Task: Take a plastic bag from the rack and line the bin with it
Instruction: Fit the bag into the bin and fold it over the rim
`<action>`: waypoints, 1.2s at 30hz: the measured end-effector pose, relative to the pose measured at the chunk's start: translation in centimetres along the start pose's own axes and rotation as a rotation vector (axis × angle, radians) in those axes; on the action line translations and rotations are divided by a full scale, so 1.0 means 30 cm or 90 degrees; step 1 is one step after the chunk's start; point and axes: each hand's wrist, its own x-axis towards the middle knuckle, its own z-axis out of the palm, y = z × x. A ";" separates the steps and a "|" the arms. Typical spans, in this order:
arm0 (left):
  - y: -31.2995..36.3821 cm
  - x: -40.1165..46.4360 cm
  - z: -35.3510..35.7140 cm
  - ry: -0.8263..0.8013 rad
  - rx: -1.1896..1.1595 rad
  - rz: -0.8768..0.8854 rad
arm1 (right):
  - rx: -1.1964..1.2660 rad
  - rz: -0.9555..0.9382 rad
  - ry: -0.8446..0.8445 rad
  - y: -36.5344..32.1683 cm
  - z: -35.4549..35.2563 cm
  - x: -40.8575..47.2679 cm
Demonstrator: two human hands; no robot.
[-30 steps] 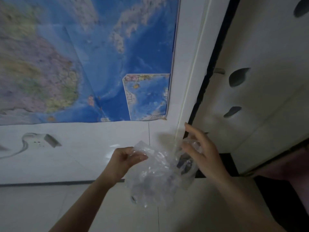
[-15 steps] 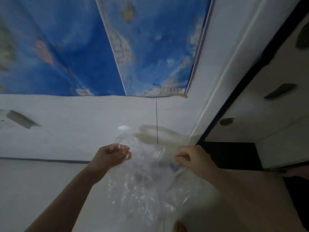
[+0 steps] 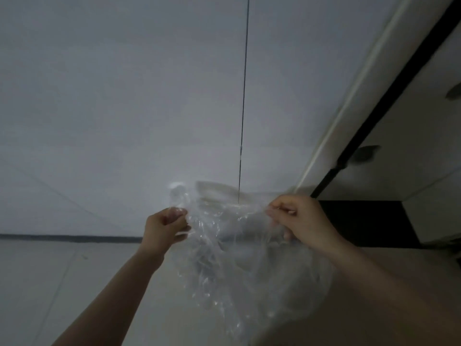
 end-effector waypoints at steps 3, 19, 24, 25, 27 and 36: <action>-0.089 0.066 0.019 0.016 0.007 0.068 | 0.053 -0.034 0.033 0.095 0.049 0.051; -0.233 0.132 -0.096 -0.389 0.347 0.261 | 0.072 -0.108 0.102 0.424 0.224 0.115; -0.118 0.059 -0.052 -0.428 0.360 0.404 | 0.085 -0.114 0.096 0.427 0.272 0.108; -0.118 0.060 0.012 -0.402 0.395 0.431 | 0.084 -0.116 0.094 0.424 0.281 0.107; -0.150 0.077 0.136 -0.309 0.447 0.463 | 0.082 -0.123 0.098 0.422 0.299 0.103; -0.315 0.149 0.239 -0.189 0.252 0.439 | -0.105 -0.178 0.160 0.407 0.275 0.004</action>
